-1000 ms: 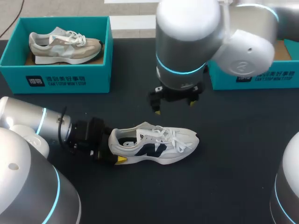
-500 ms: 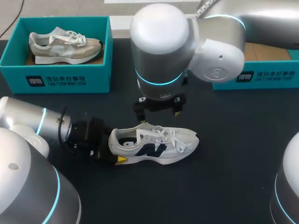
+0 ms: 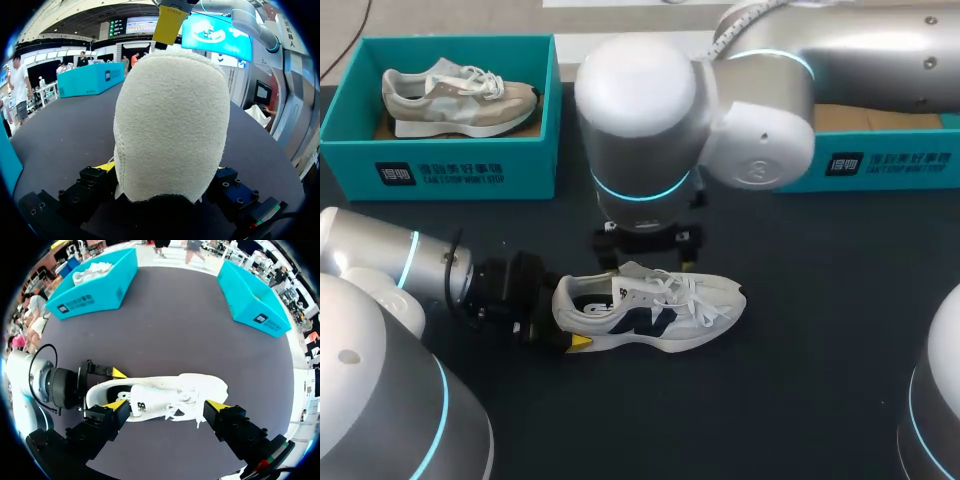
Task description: Take the shoe out of the shoebox, open the shoe tongue, remove and reinsert the insole, then place the shoe into the shoebox
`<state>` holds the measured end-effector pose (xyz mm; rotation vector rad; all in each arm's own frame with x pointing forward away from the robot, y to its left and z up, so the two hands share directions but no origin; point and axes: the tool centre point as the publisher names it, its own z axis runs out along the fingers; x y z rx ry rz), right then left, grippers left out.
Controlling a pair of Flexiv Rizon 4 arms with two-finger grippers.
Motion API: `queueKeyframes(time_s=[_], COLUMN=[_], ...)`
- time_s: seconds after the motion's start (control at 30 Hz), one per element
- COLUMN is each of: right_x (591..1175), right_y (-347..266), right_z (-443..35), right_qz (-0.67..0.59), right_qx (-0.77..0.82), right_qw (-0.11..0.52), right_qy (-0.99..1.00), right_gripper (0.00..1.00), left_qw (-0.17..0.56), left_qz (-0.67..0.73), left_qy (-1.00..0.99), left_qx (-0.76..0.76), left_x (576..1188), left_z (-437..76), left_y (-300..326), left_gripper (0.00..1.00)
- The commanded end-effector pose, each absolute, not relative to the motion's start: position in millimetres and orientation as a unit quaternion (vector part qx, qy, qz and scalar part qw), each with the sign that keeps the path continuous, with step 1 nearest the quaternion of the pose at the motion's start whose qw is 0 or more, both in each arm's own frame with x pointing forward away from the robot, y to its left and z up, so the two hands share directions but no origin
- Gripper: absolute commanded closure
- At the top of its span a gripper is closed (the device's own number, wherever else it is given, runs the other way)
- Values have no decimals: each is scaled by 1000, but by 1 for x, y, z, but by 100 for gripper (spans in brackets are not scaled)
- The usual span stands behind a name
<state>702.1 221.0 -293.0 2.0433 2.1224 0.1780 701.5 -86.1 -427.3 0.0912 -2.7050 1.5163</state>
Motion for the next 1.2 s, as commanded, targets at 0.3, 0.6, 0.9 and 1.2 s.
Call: queueKeyframes(time_s=[0.3, 0.6, 0.9, 1.2], right_x=[696, 688, 685, 687], right_y=[258, 262, 259, 255], right_z=[-311, -333, -345, -354], right_qz=[2, -25, -46, -80], right_qx=[706, 725, 730, 744], right_qw=[119, 129, 138, 174], right_qy=[698, 677, 668, 641], right_gripper=[0, 0, 0, 0], left_qw=[19, 19, 19, 19], left_qz=[487, 487, 487, 487], left_qy=[-873, -873, -873, -873], left_qx=[30, 30, 30, 30], left_x=[704, 704, 704, 704], left_z=[-433, -433, -433, -433], left_y=[-87, -87, -87, -87], left_gripper=[100, 100, 100, 100])
